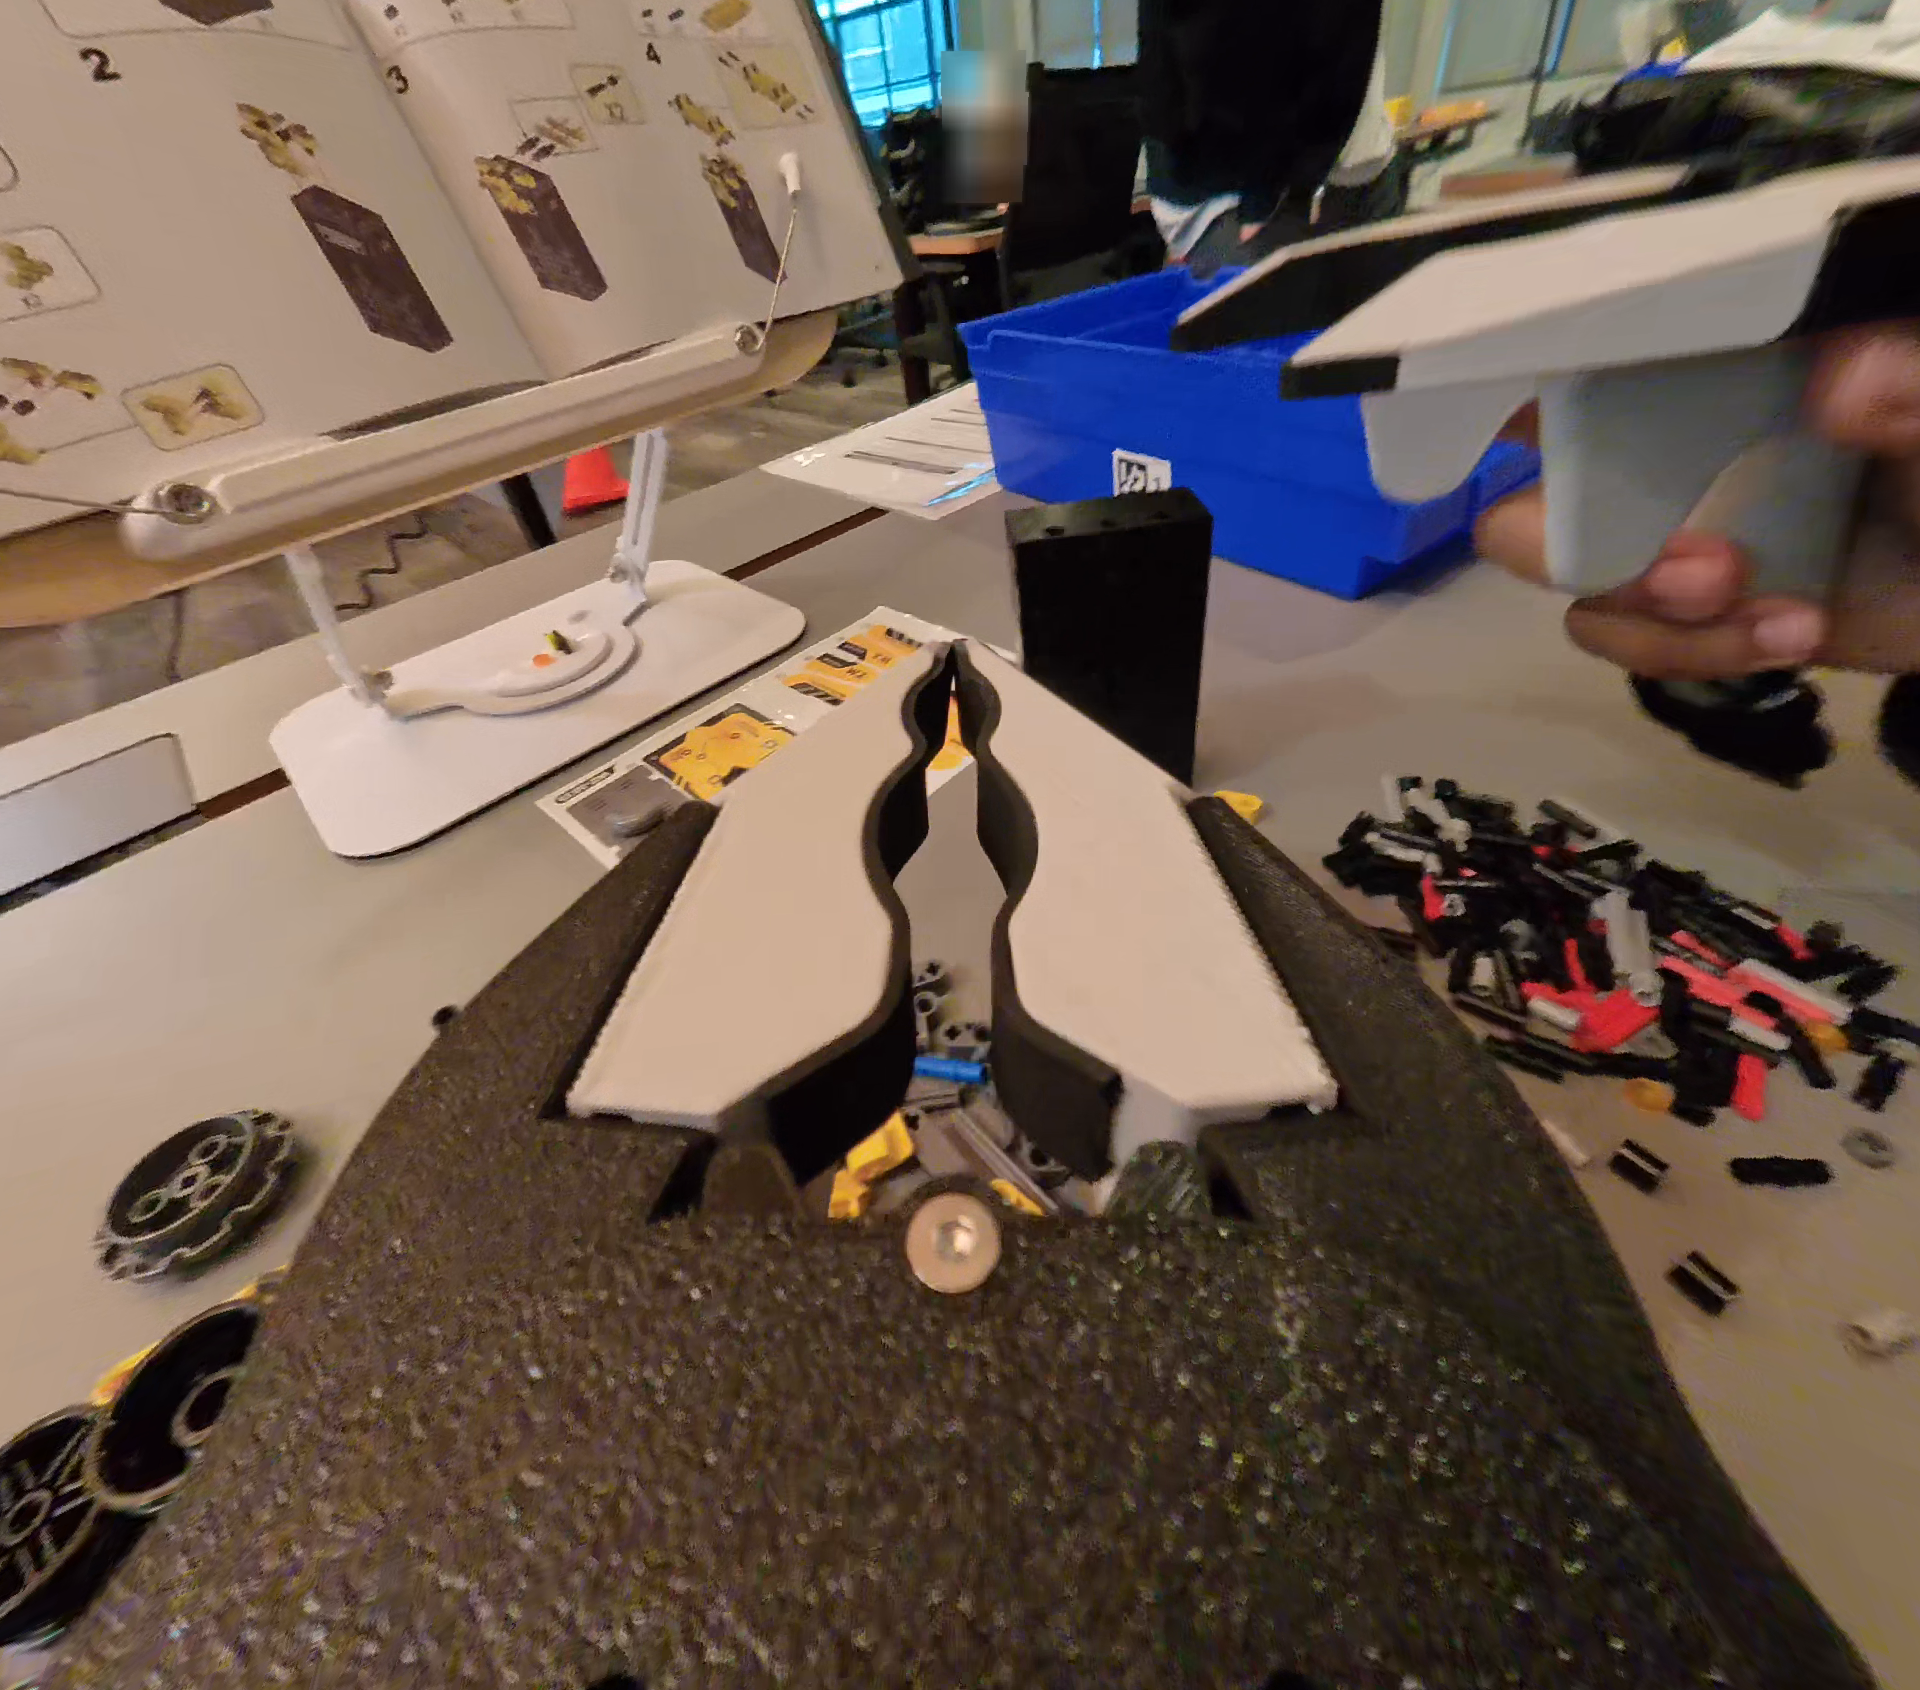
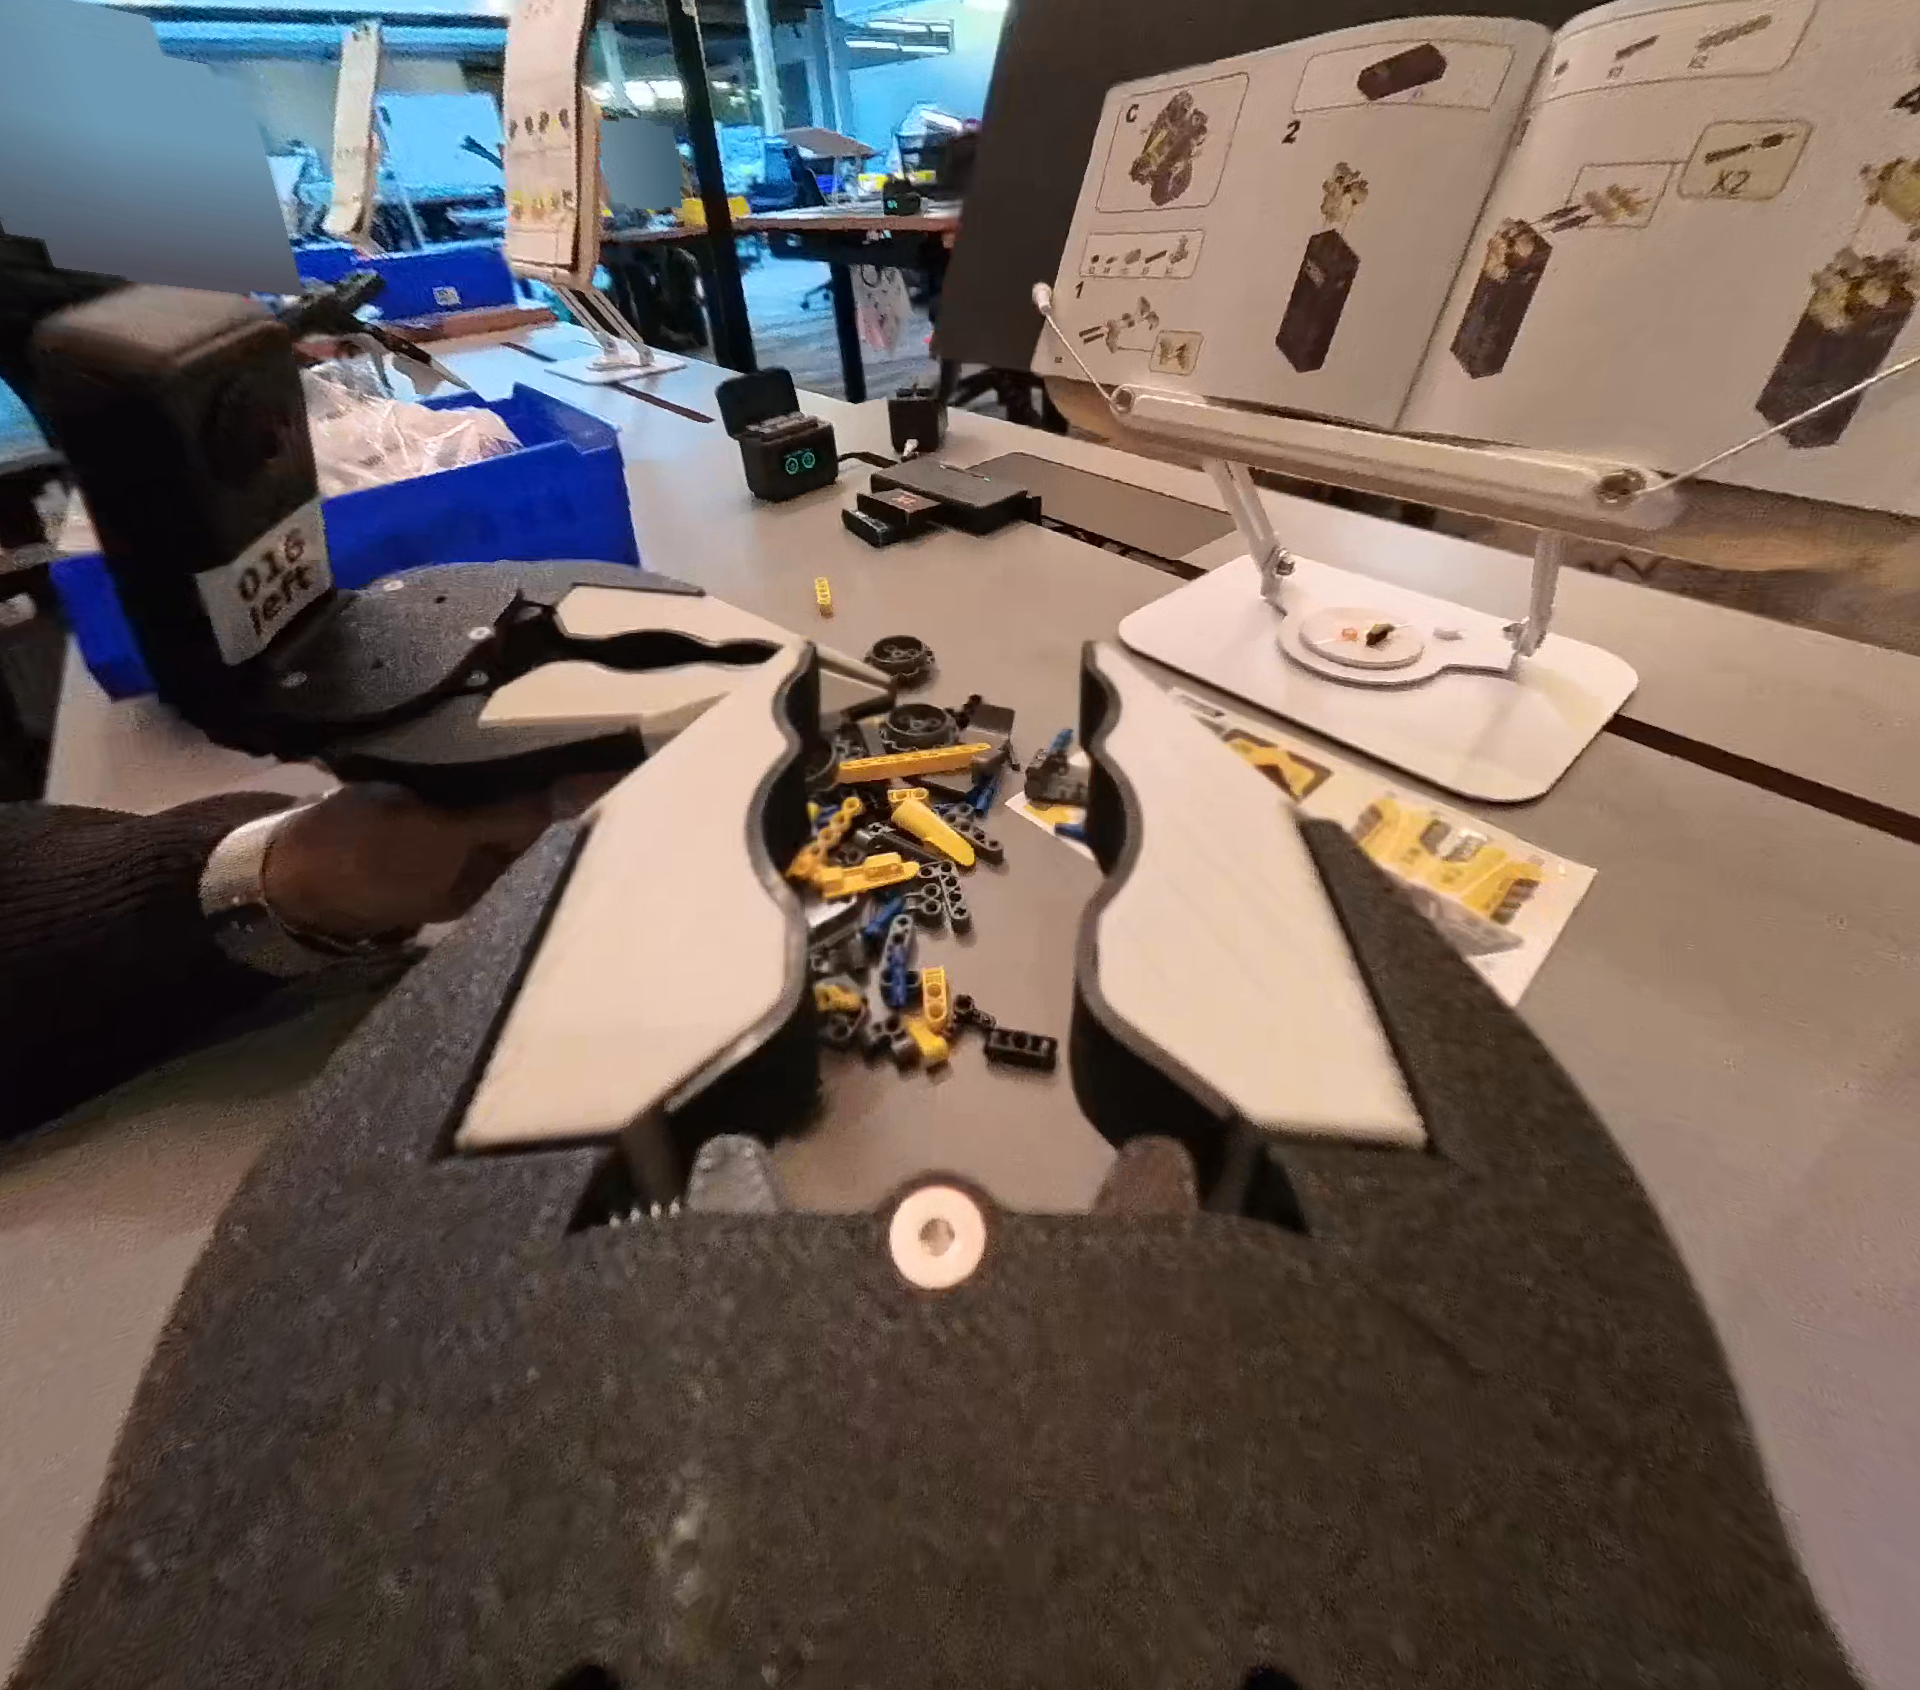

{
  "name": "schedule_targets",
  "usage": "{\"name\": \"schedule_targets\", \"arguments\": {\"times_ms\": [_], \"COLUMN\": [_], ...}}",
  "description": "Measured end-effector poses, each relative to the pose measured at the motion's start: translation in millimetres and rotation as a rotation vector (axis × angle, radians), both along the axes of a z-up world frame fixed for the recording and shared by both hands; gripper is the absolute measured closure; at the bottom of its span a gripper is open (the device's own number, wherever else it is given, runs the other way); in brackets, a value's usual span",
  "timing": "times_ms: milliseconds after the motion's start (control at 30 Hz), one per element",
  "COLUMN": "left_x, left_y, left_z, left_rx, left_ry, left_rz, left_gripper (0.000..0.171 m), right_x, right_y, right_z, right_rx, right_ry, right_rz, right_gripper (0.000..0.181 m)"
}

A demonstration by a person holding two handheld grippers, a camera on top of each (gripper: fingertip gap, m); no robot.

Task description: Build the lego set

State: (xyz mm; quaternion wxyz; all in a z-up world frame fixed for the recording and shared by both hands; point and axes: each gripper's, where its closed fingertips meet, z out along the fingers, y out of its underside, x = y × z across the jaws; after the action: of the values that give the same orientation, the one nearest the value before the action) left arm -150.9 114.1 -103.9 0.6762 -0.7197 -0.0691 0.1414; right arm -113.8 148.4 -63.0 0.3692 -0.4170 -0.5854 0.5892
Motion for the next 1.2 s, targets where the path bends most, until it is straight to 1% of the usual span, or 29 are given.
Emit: {"name": "schedule_targets", "arguments": {"times_ms": [100, 200, 300, 433, 500, 567, 700, 800, 867, 933, 1000, 1067, 1100, 1133, 1200], "left_x": [2, -9, -16, -23, -22, -18, -14, -14, -16, -22, -31, -39, -42, -42, -40], "left_y": [-5, -17, -32, -40, -39, -38, -36, -39, -44, -53, -62, -69, -71, -73, -73], "left_z": [12, 25, 37, 29, 32, 31, 31, 36, 41, 45, 44, 38, 35, 32, 27], "left_rx": [0.038, 0.066, 0.129, 0.163, 0.202, 0.209, 0.22, 0.231, 0.241, 0.249, 0.247, 0.225, 0.211, 0.198, 0.18], "left_ry": [-0.013, -0.004, -0.052, -0.175, -0.182, -0.166, -0.171, -0.161, -0.13, -0.093, -0.063, -0.042, -0.028, -0.017, -0.017], "left_rz": [-0.018, 0.036, 0.049, 0.011, -0.012, -0.026, -0.044, -0.041, -0.021, 0.013, 0.057, 0.09, 0.098, 0.099, 0.087], "left_gripper": [0.171, 0.171, 0.171, 0.171, 0.171, 0.171, 0.171, 0.171, 0.171, 0.171, 0.171, 0.171, 0.171, 0.171, 0.171], "right_x": [4, 6, 8, 13, 14, 13, 16, 14, 10, 8, 7, 8, 8, 7, 7], "right_y": [13, 27, 38, 47, 52, 56, 52, 44, 31, 11, -5, -12, -9, 2, 32], "right_z": [-10, -9, -11, -20, -24, -24, -15, -8, -11, -16, -22, -25, -24, -21, -7], "right_rx": [-0.05, -0.072, -0.074, -0.049, -0.029, -0.022, -0.012, 0.004, 0.007, 0.013, 0.034, 0.084, 0.123, 0.166, 0.195], "right_ry": [-0.008, 0.025, 0.031, 0.016, 0.007, 0.003, 0.033, 0.054, 0.017, -0.024, -0.062, -0.073, -0.065, -0.046, 0.007], "right_rz": [0.008, -0.036, -0.089, -0.14, -0.16, -0.166, -0.145, -0.135, -0.099, -0.034, 0.011, 0.026, 0.005, -0.046, -0.157], "right_gripper": [0.132, 0.132, 0.135, 0.135, 0.135, 0.135, 0.135, 0.139, 0.144, 0.144, 0.143, 0.143, 0.143, 0.143, 0.143]}}
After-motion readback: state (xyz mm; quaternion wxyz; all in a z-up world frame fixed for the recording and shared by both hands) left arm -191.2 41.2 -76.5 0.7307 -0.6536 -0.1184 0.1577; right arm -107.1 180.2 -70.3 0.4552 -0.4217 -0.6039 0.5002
